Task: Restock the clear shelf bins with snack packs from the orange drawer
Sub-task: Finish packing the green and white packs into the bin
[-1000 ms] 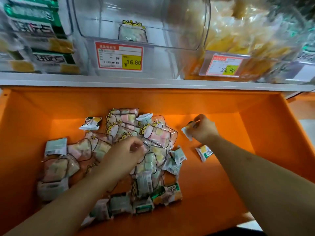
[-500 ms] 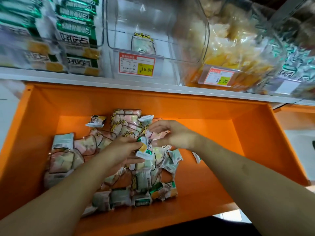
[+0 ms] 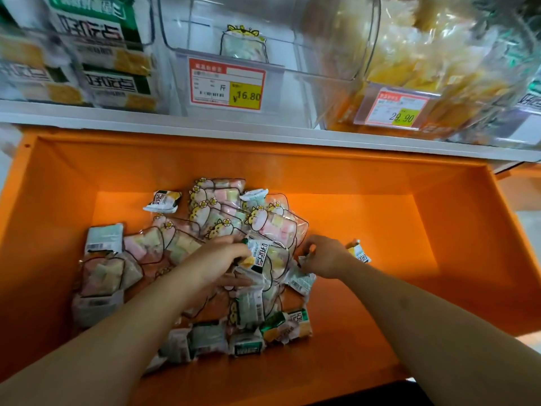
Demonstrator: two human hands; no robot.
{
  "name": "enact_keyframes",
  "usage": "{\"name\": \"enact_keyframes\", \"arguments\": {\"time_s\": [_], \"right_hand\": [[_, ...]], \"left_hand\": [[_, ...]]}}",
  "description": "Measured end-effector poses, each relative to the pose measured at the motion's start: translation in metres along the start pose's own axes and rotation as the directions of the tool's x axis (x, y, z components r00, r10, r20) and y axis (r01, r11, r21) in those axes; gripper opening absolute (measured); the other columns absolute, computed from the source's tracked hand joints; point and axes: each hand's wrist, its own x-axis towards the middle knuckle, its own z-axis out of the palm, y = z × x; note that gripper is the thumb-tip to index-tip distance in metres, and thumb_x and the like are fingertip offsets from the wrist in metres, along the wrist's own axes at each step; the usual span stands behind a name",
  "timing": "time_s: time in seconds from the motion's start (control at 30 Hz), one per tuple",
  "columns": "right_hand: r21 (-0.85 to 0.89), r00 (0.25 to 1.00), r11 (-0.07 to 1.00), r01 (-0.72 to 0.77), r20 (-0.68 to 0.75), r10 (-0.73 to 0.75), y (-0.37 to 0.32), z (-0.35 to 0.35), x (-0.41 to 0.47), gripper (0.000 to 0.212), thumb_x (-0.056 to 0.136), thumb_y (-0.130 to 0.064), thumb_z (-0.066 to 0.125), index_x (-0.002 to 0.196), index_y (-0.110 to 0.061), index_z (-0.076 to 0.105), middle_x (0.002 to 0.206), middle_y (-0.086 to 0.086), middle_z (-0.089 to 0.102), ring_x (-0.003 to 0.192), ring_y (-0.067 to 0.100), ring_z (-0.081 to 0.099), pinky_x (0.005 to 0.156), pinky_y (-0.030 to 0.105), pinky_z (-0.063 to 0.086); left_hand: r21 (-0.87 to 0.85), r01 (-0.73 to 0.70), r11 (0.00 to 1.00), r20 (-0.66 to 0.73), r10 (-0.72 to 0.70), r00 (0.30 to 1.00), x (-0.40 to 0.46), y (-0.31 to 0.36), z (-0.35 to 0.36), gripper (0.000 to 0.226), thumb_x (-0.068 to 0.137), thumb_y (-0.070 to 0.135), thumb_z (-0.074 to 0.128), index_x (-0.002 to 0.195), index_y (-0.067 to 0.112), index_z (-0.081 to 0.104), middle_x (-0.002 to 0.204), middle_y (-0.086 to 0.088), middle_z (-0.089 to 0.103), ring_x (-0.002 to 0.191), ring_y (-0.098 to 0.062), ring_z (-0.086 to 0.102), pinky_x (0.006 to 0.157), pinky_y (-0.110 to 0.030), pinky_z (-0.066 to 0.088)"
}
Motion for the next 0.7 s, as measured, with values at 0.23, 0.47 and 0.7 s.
{"name": "enact_keyframes", "arguments": {"time_s": [0.23, 0.47, 0.7], "right_hand": [[0.415, 0.987, 0.908, -0.059, 0.159, -0.008, -0.018, -0.044, -0.029, 0.046, 0.084, 0.001, 0.076, 0.119, -0.027, 0.066, 0.118, 0.017, 0.068, 0.089, 0.027, 0.068, 0.072, 0.034, 0.059], [0.68, 0.942, 0.718, 0.15, 0.124, -0.313, -0.07, -0.067, -0.073, 0.071, 0.079, 0.003, 0.078, 0.133, -0.041, 0.067, 0.139, 0.009, 0.056, 0.128, 0.028, 0.059, 0.101, 0.046, 0.054], [0.791, 0.95, 0.593, 0.15, 0.051, -0.308, -0.073, -0.06, -0.08, 0.052, 0.086, 0.011, 0.073, 0.13, -0.016, 0.068, 0.112, 0.01, 0.068, 0.092, 0.015, 0.07, 0.084, 0.039, 0.058]], "left_hand": [[0.006, -0.006, 1.0, -0.058, 0.007, 0.998, -0.007, 0.001, 0.001, 0.032, 0.093, 0.026, 0.079, 0.12, 0.015, 0.066, 0.124, -0.008, 0.063, 0.107, -0.026, 0.069, 0.078, -0.042, 0.066], [-0.132, -0.043, 0.99, -0.029, 0.039, 0.999, -0.028, 0.016, 0.005, 0.042, 0.096, 0.03, 0.077, 0.129, 0.013, 0.056, 0.127, -0.007, 0.063, 0.098, -0.029, 0.076, 0.08, -0.045, 0.066], [-0.255, -0.039, 0.966, -0.088, 0.017, 0.996, -0.046, 0.019, -0.012, 0.033, 0.094, 0.026, 0.076, 0.123, 0.017, 0.063, 0.135, -0.012, 0.06, 0.11, -0.04, 0.069, 0.074, -0.046, 0.066]]}}
